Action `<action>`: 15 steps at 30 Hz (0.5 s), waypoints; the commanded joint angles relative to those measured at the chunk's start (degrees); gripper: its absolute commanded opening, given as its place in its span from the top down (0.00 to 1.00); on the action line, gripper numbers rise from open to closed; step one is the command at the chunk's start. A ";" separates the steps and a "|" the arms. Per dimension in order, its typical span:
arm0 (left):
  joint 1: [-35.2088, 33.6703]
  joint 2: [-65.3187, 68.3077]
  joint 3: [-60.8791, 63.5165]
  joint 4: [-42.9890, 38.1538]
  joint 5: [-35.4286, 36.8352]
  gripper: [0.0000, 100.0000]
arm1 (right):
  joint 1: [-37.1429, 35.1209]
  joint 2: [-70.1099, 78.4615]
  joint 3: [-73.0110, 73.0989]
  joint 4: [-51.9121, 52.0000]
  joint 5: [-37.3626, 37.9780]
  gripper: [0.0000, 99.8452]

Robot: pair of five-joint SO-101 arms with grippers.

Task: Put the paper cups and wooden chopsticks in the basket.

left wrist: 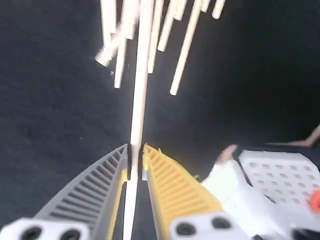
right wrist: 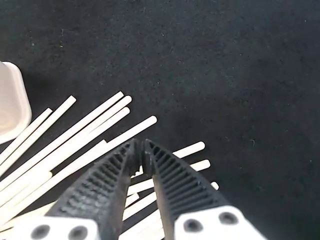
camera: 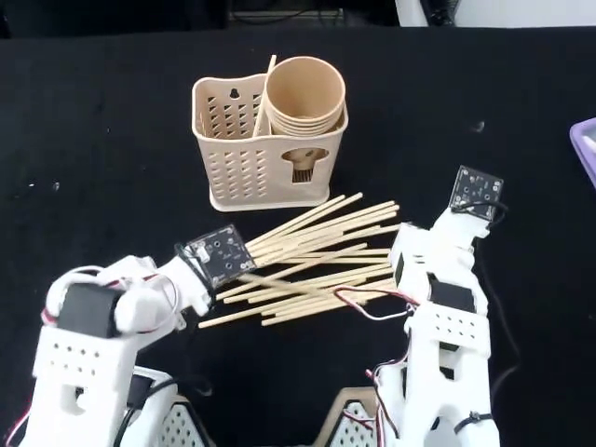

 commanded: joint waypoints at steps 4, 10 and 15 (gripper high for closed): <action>-0.04 -8.00 -8.04 -11.34 14.33 0.97 | -0.09 -1.01 -0.22 -1.58 -0.44 0.97; -0.57 -18.81 -8.31 -34.64 35.16 0.97 | -0.09 -1.01 -0.22 -1.58 -0.35 0.97; -0.57 -23.30 0.13 -59.60 45.63 0.97 | -0.09 -1.01 -0.22 -1.58 -0.26 0.97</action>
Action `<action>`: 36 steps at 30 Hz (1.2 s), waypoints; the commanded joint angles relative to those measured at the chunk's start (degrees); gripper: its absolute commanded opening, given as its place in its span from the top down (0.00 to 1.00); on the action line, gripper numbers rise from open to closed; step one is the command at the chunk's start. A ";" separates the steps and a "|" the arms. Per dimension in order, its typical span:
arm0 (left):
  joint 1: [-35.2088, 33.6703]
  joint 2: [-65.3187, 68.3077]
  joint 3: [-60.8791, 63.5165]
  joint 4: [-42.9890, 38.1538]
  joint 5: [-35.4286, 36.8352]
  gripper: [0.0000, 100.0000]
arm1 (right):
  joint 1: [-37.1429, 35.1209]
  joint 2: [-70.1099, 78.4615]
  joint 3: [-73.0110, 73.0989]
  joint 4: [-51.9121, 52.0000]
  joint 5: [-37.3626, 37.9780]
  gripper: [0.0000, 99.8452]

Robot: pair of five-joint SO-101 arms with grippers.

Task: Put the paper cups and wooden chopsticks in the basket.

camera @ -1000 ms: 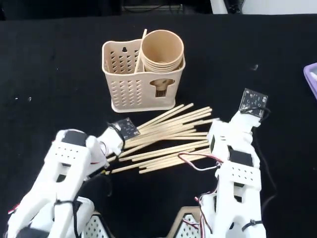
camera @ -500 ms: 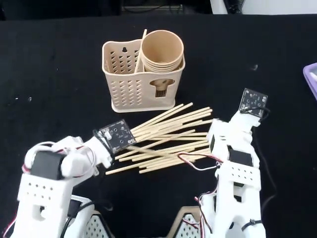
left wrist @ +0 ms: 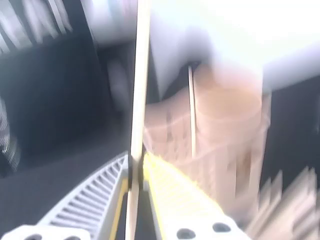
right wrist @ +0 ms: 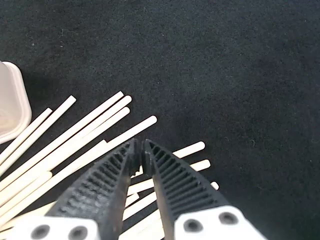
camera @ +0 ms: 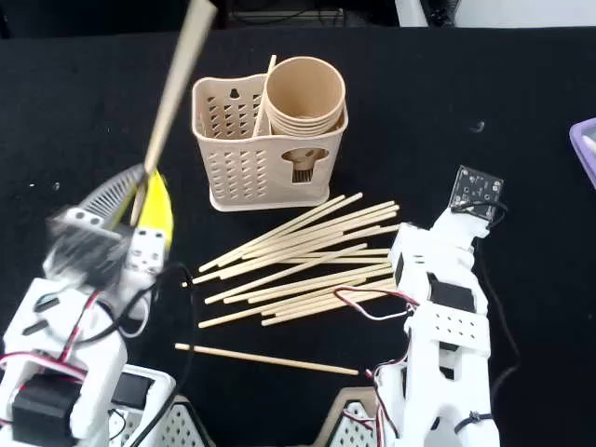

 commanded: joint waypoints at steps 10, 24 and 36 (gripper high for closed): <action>0.04 12.92 11.47 -50.46 14.68 0.97 | -0.09 -1.01 -0.22 -1.58 -0.26 0.97; 0.04 44.22 -4.70 -52.84 34.46 0.97 | -0.53 -1.01 -0.22 -1.67 -0.26 0.97; 4.35 54.07 -5.14 -52.57 34.55 0.97 | -0.53 -1.01 -0.22 -1.67 -0.26 0.97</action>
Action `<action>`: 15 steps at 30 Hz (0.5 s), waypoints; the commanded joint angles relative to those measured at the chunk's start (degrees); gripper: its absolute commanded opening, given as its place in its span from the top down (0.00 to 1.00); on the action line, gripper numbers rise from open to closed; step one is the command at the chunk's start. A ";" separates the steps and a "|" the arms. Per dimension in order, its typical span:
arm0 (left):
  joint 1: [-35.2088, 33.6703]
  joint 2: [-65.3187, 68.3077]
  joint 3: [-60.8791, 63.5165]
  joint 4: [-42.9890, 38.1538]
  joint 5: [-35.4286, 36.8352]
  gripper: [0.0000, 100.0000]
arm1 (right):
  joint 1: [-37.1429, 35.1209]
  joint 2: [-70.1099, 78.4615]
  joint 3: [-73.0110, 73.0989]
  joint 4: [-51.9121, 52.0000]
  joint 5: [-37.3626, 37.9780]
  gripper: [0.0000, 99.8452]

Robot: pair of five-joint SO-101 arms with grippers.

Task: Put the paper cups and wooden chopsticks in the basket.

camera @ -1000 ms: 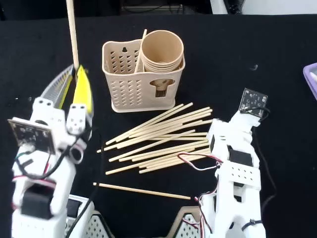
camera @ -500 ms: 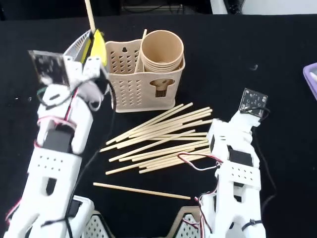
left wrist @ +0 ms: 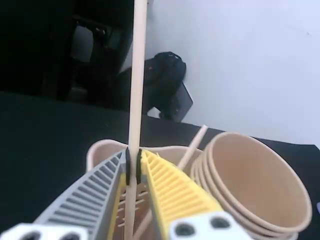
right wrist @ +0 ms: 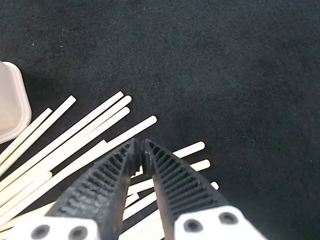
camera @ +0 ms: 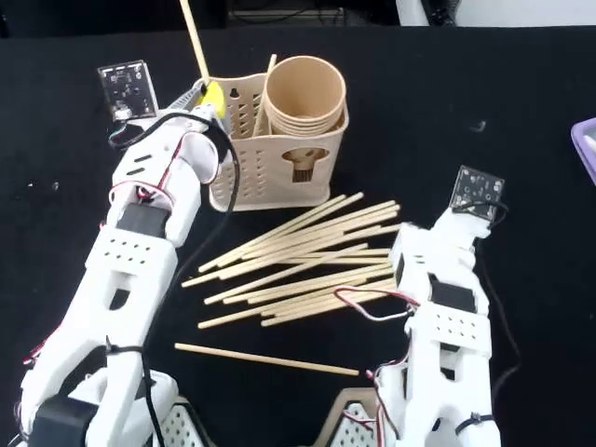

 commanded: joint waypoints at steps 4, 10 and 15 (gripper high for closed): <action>2.59 0.09 -4.00 -0.44 0.53 0.89 | -0.53 -1.01 -0.22 -1.67 -0.18 0.97; 2.15 0.00 -7.52 10.73 0.53 0.87 | -0.53 -1.01 -0.22 -1.67 -0.18 0.97; 1.71 -1.41 -9.89 18.02 0.53 0.87 | -0.53 -1.01 -0.22 -1.67 -0.18 0.97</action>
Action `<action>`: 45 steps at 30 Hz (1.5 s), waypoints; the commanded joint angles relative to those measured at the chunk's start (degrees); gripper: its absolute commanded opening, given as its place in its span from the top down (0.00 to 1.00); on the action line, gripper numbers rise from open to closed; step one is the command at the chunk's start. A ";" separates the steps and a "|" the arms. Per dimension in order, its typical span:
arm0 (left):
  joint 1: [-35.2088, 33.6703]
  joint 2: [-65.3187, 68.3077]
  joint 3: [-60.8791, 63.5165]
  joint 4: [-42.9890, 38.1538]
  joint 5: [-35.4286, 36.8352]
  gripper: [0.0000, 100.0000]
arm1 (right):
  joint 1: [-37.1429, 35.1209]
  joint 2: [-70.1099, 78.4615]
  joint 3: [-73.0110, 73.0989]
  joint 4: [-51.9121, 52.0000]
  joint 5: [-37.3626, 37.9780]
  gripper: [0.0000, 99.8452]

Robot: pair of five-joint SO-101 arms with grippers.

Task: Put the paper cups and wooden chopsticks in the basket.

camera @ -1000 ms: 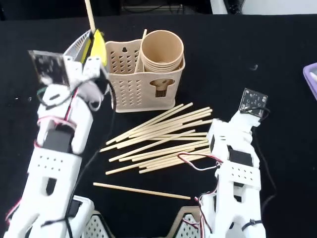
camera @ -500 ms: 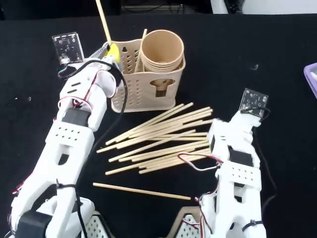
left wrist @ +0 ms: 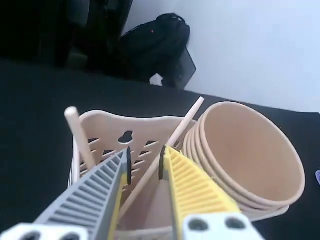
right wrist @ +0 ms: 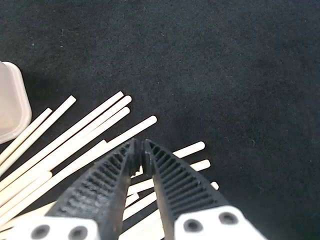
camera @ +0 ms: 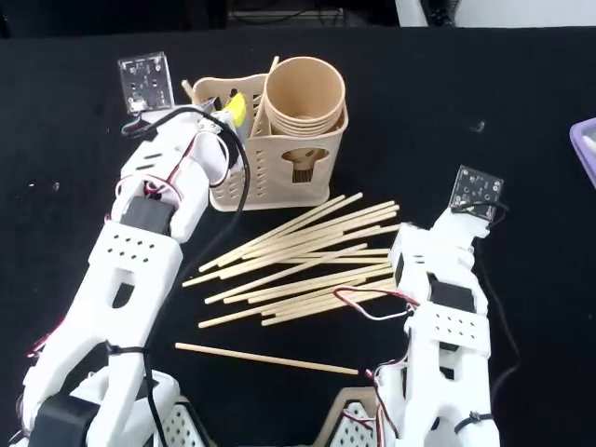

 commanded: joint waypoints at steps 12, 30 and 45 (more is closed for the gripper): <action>-23.43 -29.80 1.98 27.34 0.35 0.87 | -0.35 -1.45 -0.84 -1.41 -0.18 0.97; -30.81 -71.21 60.79 18.81 -14.42 0.87 | -19.16 -1.36 -31.16 53.27 50.55 0.81; -31.16 -73.58 60.70 22.42 -14.15 0.87 | -53.80 -0.92 -18.42 54.15 52.92 0.88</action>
